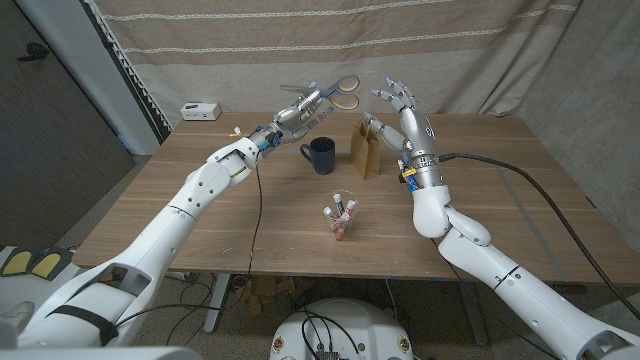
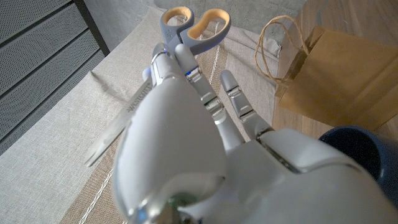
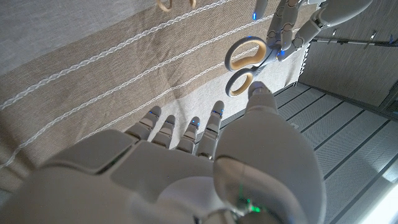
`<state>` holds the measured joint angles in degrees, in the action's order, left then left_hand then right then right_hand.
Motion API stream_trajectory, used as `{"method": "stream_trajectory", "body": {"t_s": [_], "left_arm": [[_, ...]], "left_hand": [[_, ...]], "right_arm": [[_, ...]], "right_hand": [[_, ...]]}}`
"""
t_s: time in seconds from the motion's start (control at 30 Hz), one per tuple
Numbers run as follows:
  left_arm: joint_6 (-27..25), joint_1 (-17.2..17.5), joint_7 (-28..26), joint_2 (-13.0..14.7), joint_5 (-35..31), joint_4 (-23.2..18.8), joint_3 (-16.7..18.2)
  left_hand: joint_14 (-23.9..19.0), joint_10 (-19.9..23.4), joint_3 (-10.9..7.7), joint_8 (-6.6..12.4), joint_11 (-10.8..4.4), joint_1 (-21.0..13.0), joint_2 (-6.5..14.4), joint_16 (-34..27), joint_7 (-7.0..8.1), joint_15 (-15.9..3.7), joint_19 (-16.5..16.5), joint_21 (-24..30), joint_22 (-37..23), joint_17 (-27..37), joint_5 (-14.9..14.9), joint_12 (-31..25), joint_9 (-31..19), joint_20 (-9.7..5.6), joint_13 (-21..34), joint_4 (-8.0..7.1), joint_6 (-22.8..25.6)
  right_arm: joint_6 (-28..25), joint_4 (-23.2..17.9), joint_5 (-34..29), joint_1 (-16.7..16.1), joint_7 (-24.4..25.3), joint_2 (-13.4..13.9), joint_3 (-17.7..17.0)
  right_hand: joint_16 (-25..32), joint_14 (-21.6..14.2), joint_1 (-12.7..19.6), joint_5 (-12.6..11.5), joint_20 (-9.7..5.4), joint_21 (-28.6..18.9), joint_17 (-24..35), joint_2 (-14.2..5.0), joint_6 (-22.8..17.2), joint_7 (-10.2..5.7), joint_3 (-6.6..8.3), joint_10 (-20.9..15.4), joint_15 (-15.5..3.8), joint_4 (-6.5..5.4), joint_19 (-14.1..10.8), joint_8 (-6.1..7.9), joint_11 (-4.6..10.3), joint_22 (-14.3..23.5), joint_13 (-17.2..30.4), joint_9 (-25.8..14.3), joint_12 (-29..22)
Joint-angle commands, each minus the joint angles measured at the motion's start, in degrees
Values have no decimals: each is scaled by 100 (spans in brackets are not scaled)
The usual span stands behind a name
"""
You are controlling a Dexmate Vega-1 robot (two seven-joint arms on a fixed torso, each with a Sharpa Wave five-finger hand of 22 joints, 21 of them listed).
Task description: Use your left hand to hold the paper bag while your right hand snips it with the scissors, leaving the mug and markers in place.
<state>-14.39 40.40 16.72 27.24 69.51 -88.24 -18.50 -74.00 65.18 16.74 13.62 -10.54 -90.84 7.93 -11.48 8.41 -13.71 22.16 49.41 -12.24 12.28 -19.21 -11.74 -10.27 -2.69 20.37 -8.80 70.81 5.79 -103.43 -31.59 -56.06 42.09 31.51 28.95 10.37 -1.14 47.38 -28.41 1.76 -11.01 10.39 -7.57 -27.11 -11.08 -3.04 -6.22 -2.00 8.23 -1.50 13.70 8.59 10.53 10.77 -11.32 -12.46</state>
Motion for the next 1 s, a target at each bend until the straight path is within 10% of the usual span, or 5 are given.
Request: {"method": "stream_trajectory", "body": {"t_s": [0.03,1.0], "left_arm": [[-2,9,18,10,-13,-30,-12],[-5,25,-15,-13,25,-62,-11]], "left_hand": [[-5,542,25,-12,-150,129,145,-20,27,0,-6,47,-2,4,12,-31,-33,-606,22,-19,17],[-19,545,24,-26,-153,119,158,-31,4,2,0,96,17,8,-14,-45,-40,-597,19,-21,-13]], "right_arm": [[-451,-88,-497,134,171,26,201],[-1082,201,-1207,595,619,-102,810]], "right_hand": [[-20,64,104,-34,17,2,2,-23,18,-15,28,48,-619,36,52,-36,-11,13,27,-23,18],[22,31,225,-97,-9,-46,6,61,-322,10,-5,-166,-631,19,13,62,-97,11,32,-49,-79]]}}
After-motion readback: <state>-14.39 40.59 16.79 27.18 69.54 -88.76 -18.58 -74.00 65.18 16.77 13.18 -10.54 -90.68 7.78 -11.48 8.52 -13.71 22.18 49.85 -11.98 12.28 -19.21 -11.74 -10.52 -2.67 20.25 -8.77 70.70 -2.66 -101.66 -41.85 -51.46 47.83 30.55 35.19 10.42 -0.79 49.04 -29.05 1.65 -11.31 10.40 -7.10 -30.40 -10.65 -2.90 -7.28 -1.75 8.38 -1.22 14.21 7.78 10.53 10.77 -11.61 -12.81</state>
